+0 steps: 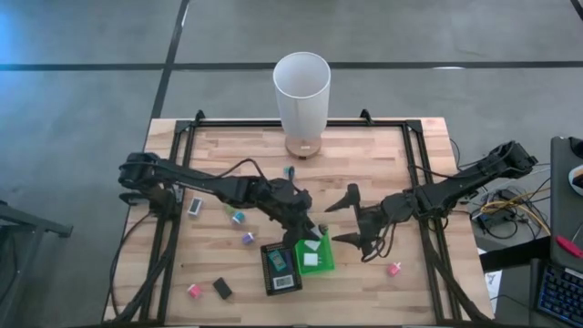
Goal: Pick & Place Office items
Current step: Put the white black charger adapter into the green bin
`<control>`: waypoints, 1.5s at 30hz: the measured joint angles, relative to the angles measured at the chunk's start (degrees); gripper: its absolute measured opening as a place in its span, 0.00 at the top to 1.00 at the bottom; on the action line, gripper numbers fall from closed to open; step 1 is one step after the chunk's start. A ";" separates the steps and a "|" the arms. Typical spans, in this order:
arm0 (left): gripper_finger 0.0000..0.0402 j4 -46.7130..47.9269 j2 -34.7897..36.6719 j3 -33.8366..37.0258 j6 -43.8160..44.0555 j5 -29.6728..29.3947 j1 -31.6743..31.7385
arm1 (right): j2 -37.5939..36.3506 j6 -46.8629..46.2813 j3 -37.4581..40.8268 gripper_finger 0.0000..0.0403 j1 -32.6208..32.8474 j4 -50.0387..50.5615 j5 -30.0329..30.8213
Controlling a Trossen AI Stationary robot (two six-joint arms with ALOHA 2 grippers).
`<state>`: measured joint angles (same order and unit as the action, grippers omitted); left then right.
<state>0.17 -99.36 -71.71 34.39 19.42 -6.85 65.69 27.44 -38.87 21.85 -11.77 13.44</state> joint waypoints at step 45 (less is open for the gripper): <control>0.66 9.52 -0.52 -7.14 -3.52 2.05 1.66 | 11.76 2.81 -7.82 0.03 1.57 0.94 1.57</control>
<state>9.68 -99.88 -78.85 30.87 21.47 -5.19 77.45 30.25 -46.70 23.42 -10.83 15.01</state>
